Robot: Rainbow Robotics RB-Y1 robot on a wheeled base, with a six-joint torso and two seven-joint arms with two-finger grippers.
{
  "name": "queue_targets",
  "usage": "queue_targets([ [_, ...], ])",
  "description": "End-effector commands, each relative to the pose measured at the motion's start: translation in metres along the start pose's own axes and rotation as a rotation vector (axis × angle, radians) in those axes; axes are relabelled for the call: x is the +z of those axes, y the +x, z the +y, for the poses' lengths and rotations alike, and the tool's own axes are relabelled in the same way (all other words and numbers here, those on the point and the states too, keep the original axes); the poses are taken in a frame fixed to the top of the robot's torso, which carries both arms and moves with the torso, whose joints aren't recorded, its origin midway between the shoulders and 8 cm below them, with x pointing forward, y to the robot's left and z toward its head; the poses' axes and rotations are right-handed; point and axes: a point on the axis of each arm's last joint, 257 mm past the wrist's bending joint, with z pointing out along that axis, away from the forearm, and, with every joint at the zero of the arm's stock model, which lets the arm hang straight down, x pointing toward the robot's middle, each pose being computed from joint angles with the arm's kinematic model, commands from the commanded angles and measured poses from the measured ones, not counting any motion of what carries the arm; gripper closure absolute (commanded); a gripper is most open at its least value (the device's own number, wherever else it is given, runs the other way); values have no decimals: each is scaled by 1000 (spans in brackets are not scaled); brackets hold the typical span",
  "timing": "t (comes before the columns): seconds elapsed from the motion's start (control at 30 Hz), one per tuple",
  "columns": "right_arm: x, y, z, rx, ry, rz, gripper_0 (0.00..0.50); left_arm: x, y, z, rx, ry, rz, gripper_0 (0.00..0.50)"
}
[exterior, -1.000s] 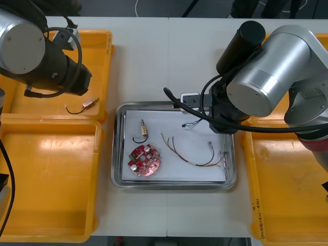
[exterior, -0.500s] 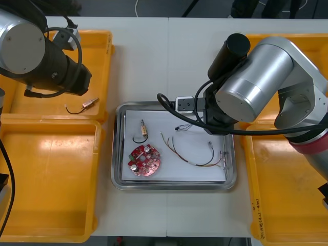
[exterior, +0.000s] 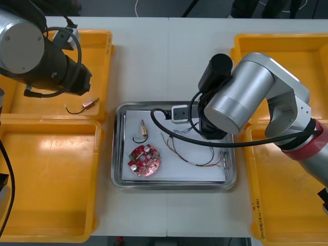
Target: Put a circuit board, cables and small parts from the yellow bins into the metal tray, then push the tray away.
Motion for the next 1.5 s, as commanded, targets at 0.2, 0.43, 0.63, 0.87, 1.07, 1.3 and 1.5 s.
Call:
queue_targets([
  [0.2, 4, -4, -4, -11, 23, 5, 500, -10, -7, 8, 0, 32, -31, 0],
  [0.43, 16, 1, -9, 1, 36, 1, 500, -4, -4, 20, 70, 29, -6, 0],
  [0.63, 20, 14, -13, -9, 49, 28, 500, 11, -1, 32, 118, 32, 24, 0],
  [0.87, 24, 22, -7, -16, 37, 39, 500, 22, -6, 38, 163, 48, 25, 0],
  [1.07, 28, 22, -5, -17, 40, 28, 430, 28, -6, 39, 174, 61, 32, 0],
  [1.3, 30, 20, -3, -24, 42, 22, 12, 41, -12, 33, 196, 90, 42, 0],
  [1.5, 29, 22, -3, -24, 40, 28, 0, 51, -17, 26, 232, 95, 59, 0],
])
